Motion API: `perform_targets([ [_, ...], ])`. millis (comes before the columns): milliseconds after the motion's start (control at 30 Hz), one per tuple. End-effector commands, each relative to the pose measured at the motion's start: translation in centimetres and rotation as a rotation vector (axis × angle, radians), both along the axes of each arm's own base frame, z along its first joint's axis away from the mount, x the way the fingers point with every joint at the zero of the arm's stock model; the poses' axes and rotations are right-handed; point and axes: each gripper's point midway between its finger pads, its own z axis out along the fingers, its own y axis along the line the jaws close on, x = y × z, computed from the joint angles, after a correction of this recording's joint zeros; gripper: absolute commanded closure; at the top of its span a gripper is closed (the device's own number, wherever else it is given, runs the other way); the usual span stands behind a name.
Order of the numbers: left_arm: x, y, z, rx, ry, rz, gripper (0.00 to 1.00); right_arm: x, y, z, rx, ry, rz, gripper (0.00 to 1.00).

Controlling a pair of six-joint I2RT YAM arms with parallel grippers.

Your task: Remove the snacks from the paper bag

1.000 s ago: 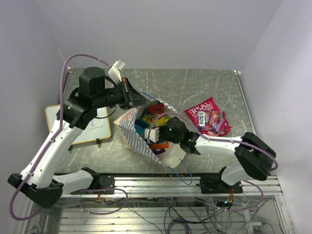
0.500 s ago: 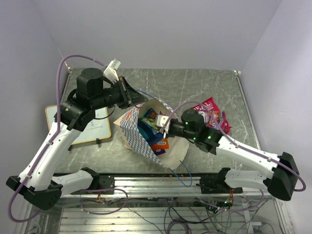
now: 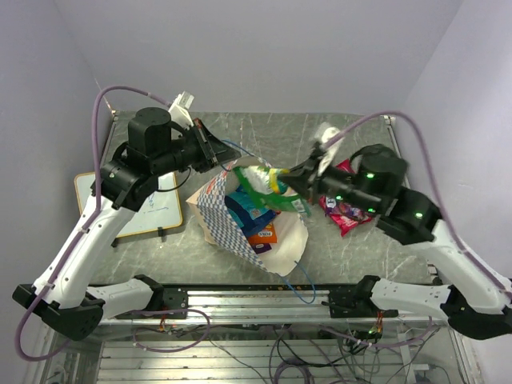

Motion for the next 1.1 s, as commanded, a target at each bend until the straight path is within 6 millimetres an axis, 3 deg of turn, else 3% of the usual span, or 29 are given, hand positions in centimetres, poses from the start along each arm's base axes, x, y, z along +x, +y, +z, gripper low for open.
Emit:
perform_targets([
  [0,0.9,0.7,0.8,0.014,-0.025,0.067,0.93,-0.7,-5.5,4.9,0.114,0.08,-0.216,1.0],
  [167,1.5,0.8,-0.1,0.047,-0.009,0.084,0.93,1.1,-10.1,10.6,0.286,0.069,-0.485,1.0],
  [300,1.5,0.4,-0.3,0.064,-0.007,0.054,0.93,4.4,-13.0,10.9,0.294,0.038,-0.751,1.0],
  [433,1.3,0.5,-0.1,0.073,-0.02,0.044,0.93,8.8,-12.8,7.7,0.11,-0.021,-0.971,1.0],
  [533,1.1,0.4,0.0,0.069,-0.027,0.032,0.93,13.0,-11.8,4.9,0.02,-0.027,-1.006,1.0],
  [633,0.8,0.2,0.1,0.06,-0.028,0.013,0.93,17.8,-13.0,1.7,0.089,0.103,-1.014,1.0],
  [733,0.6,0.1,0.2,0.05,-0.028,0.001,0.93,21.3,-14.2,-0.5,0.208,0.211,-0.975,1.0],
  [867,0.3,0.0,0.4,0.044,-0.032,-0.012,0.93,23.9,-14.7,-3.3,0.357,0.361,-0.974,1.0],
  [1067,0.4,-0.3,0.7,0.078,-0.044,-0.048,0.93,26.1,-18.3,-7.7,0.582,0.541,-1.053,1.0],
])
